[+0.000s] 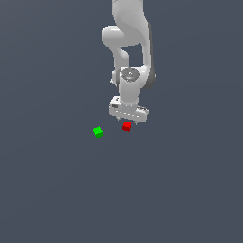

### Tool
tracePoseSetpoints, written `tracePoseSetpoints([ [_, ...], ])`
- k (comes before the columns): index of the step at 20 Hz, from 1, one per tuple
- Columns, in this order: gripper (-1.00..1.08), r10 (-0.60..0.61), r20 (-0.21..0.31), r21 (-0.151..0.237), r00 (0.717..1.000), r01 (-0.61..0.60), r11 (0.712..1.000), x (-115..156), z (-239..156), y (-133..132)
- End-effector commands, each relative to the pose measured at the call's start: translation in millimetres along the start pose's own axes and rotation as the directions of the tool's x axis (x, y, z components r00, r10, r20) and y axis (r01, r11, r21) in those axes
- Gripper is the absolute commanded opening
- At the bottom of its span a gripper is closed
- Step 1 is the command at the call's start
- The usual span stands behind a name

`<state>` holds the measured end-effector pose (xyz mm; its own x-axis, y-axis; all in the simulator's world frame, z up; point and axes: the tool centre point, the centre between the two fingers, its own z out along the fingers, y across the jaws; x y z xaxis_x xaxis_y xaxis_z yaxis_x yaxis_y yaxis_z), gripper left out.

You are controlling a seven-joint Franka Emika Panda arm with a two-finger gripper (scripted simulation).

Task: Stack the red cube on top of the green cube.

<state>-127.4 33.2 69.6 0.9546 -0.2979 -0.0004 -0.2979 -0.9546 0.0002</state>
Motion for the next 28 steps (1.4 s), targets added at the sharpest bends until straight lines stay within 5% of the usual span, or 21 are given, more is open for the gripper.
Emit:
tracePoseSetpoints([
  [1,1.0,0.0,0.0,0.0,1.0,0.0,1.0,0,0,0],
  [21,1.0,-0.001,0.0,0.0,1.0,0.001,1.0,0,50,0],
  [22,-1.0,-0.001,0.0,0.0,1.0,0.001,1.0,0,50,0],
  [28,-1.0,-0.001,0.0,0.0,1.0,0.001,1.0,0,50,0],
])
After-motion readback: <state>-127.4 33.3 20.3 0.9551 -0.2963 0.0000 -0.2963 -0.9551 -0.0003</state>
